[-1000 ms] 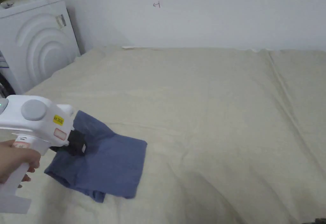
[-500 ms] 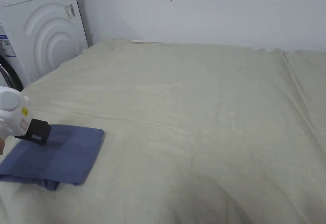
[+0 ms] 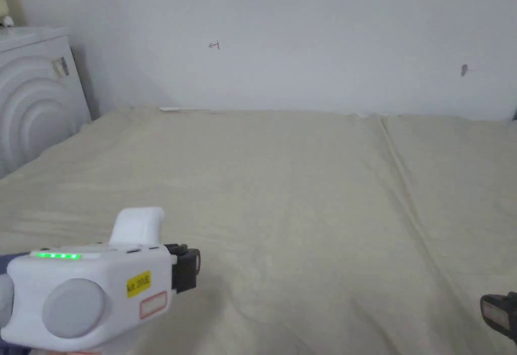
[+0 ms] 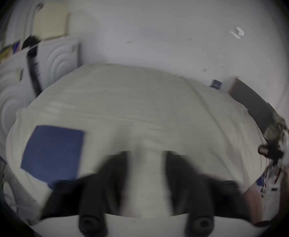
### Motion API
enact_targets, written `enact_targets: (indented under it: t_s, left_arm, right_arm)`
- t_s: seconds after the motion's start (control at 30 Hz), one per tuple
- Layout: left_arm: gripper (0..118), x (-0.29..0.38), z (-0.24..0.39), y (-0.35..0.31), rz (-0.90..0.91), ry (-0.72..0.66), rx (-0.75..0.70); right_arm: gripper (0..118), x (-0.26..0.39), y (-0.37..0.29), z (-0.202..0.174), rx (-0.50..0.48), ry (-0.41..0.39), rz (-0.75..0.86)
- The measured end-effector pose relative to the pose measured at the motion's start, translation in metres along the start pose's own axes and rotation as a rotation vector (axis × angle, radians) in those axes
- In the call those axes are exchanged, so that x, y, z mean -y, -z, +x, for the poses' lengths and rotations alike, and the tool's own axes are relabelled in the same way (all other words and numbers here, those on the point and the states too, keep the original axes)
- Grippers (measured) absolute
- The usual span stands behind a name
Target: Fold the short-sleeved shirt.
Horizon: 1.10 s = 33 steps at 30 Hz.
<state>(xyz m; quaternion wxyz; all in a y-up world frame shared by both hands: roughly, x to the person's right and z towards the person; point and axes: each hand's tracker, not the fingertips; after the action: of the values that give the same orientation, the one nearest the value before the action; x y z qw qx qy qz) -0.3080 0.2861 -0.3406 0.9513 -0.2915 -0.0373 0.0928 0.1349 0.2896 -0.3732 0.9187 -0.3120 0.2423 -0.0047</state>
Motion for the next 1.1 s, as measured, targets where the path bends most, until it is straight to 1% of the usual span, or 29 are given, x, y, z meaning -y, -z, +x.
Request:
enact_targets:
  t_s: [0.03,0.07,0.1,0.13,0.17,0.2,0.27,0.3,0.33,0.4,0.47,0.5,0.57,0.63,0.7,0.8,0.87,0.9,0.93,0.97,1.03,1.07,1.1]
  left_arm:
    - [2,0.003,0.017,0.002,0.027,-0.016,0.037]
    - [2,0.005,0.035,0.004,0.038,-0.001,0.079]
    - [2,0.007,0.054,0.005,0.062,0.013,0.091]
    - [2,0.006,0.067,0.001,0.104,0.093,0.006]
    - [2,0.006,0.078,-0.002,0.144,0.124,-0.006]
    - [2,0.007,0.089,-0.006,0.188,0.137,0.002]
    - [2,0.006,0.108,-0.017,0.280,0.123,-0.038]
    - [2,0.007,0.114,-0.022,0.348,0.110,-0.055]
    - [2,0.008,0.117,-0.026,0.370,0.090,-0.058]
    - [2,0.011,0.124,-0.031,0.444,0.076,-0.092]
    - [2,0.021,0.128,-0.034,0.519,0.119,-0.145]
    - [2,0.028,0.129,-0.034,0.547,0.143,-0.169]
    - [2,0.037,0.131,-0.031,0.571,0.179,-0.196]
    - [2,0.050,0.132,-0.030,0.587,0.209,-0.257]
    - [2,0.057,0.133,-0.033,0.603,0.209,-0.290]
    - [2,0.060,0.128,-0.034,0.587,0.171,-0.282]
    - [2,0.060,0.128,-0.033,0.569,0.168,-0.279]
    - [2,0.059,0.128,-0.032,0.561,0.171,-0.281]
    - [2,0.058,0.127,-0.031,0.557,0.171,-0.277]
    - [2,0.057,0.127,-0.031,0.552,0.169,-0.270]
    - [6,0.056,0.125,-0.031,0.549,0.142,-0.235]
    - [18,0.056,0.125,-0.032,0.548,0.128,-0.210]
    - [52,0.055,0.125,-0.032,0.550,0.133,-0.214]
  right_arm:
    - [0,0.000,-0.005,0.003,-0.001,0.019,0.005]
    - [0,0.000,-0.011,0.005,0.008,0.034,0.016]
    - [0,0.000,-0.017,0.006,0.016,0.049,0.028]
    - [0,0.001,-0.024,0.005,0.021,0.054,0.039]
    - [0,0.001,-0.029,0.006,0.026,0.060,0.051]
    - [0,0.003,-0.035,0.006,0.037,0.065,0.073]
    - [0,0.006,-0.046,0.001,0.088,0.053,0.144]
    - [0,0.008,-0.051,-0.002,0.106,0.044,0.193]
    - [0,0.011,-0.056,-0.004,0.122,0.032,0.246]
    - [0,0.028,-0.067,-0.013,0.229,0.003,0.495]
    - [0,0.040,-0.069,-0.015,0.270,-0.046,0.650]
    - [0,0.045,-0.066,-0.018,0.297,-0.061,0.675]
    - [0,0.051,-0.056,-0.016,0.345,-0.079,0.689]
    - [0,0.056,-0.043,-0.012,0.367,-0.068,0.667]
    - [0,0.063,-0.039,-0.009,0.395,-0.050,0.630]
    - [1,0.072,-0.038,-0.007,0.393,-0.043,0.630]
    - [2,0.073,-0.037,-0.009,0.411,-0.056,0.615]
    - [4,0.072,-0.037,-0.009,0.406,-0.057,0.611]
    - [9,0.072,-0.037,-0.009,0.391,-0.058,0.609]
    - [20,0.072,-0.037,-0.010,0.382,-0.060,0.609]
    - [71,0.070,-0.037,-0.013,0.377,-0.075,0.608]
    - [94,0.070,-0.037,-0.015,0.379,-0.086,0.609]
    - [107,0.071,-0.038,-0.017,0.385,-0.100,0.622]
